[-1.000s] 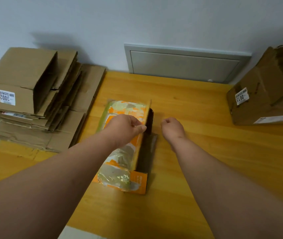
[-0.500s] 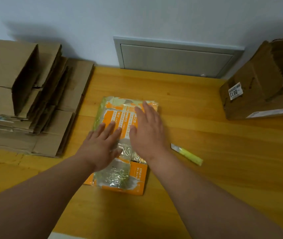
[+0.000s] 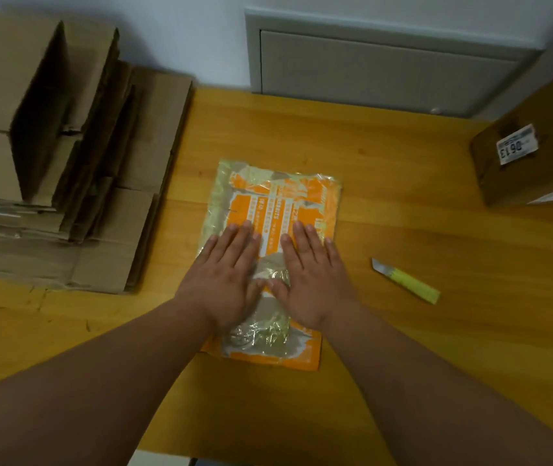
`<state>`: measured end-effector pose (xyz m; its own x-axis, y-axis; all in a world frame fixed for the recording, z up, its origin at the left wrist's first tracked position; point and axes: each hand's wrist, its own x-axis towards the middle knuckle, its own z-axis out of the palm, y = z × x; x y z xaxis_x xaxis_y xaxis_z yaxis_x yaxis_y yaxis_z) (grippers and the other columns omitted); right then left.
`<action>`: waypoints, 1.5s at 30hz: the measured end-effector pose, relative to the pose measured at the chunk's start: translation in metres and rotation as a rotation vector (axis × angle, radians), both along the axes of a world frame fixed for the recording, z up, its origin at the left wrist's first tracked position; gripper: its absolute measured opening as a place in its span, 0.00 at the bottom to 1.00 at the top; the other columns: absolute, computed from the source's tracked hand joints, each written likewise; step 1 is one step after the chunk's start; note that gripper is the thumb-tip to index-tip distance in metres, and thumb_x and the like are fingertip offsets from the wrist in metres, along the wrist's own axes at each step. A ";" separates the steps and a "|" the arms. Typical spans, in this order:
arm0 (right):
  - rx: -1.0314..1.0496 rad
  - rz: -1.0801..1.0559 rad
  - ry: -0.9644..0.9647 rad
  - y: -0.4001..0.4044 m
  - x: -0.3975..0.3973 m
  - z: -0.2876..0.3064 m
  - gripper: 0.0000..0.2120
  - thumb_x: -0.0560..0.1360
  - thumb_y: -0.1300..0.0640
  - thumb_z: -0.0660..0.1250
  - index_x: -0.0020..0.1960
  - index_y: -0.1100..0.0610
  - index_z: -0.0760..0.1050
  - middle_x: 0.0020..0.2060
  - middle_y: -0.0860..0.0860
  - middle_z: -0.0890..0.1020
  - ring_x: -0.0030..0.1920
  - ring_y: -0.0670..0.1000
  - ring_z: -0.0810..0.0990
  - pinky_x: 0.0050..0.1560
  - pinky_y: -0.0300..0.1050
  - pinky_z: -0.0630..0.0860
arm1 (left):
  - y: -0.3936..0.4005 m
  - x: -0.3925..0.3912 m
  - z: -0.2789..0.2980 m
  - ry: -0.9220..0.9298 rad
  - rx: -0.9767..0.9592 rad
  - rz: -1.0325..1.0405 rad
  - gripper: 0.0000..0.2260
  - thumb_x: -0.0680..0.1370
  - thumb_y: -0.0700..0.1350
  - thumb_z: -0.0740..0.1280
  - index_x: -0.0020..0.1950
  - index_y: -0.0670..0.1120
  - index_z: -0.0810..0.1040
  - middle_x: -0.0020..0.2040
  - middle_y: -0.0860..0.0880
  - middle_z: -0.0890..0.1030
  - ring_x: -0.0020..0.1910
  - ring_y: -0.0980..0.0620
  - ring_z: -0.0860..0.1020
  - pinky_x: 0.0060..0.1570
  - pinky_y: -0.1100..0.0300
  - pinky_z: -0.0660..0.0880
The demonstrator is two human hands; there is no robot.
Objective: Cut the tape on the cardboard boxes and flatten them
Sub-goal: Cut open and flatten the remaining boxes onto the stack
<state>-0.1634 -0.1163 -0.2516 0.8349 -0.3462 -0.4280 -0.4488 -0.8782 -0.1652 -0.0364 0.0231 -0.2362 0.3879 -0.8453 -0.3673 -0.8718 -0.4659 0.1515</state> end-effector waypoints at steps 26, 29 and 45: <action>-0.087 -0.126 -0.122 -0.049 0.076 -0.023 0.32 0.79 0.36 0.37 0.79 0.48 0.34 0.77 0.48 0.31 0.76 0.51 0.28 0.70 0.55 0.26 | -0.057 0.066 -0.012 0.021 -0.048 0.014 0.31 0.80 0.58 0.42 0.80 0.48 0.38 0.80 0.49 0.36 0.78 0.51 0.34 0.76 0.52 0.37; -0.076 -0.146 -0.072 -0.049 0.078 -0.017 0.32 0.81 0.37 0.38 0.79 0.48 0.34 0.77 0.49 0.30 0.76 0.51 0.28 0.71 0.56 0.27 | -0.022 0.046 -0.006 -0.020 -0.078 -0.037 0.33 0.79 0.62 0.37 0.80 0.46 0.38 0.80 0.48 0.36 0.78 0.50 0.32 0.77 0.51 0.38; -0.190 -0.281 -0.130 0.069 0.012 -0.010 0.31 0.80 0.41 0.37 0.81 0.49 0.40 0.79 0.48 0.36 0.78 0.51 0.33 0.73 0.61 0.30 | 0.065 -0.002 -0.018 0.001 0.002 -0.176 0.33 0.77 0.65 0.32 0.75 0.49 0.26 0.75 0.52 0.24 0.73 0.55 0.24 0.74 0.51 0.29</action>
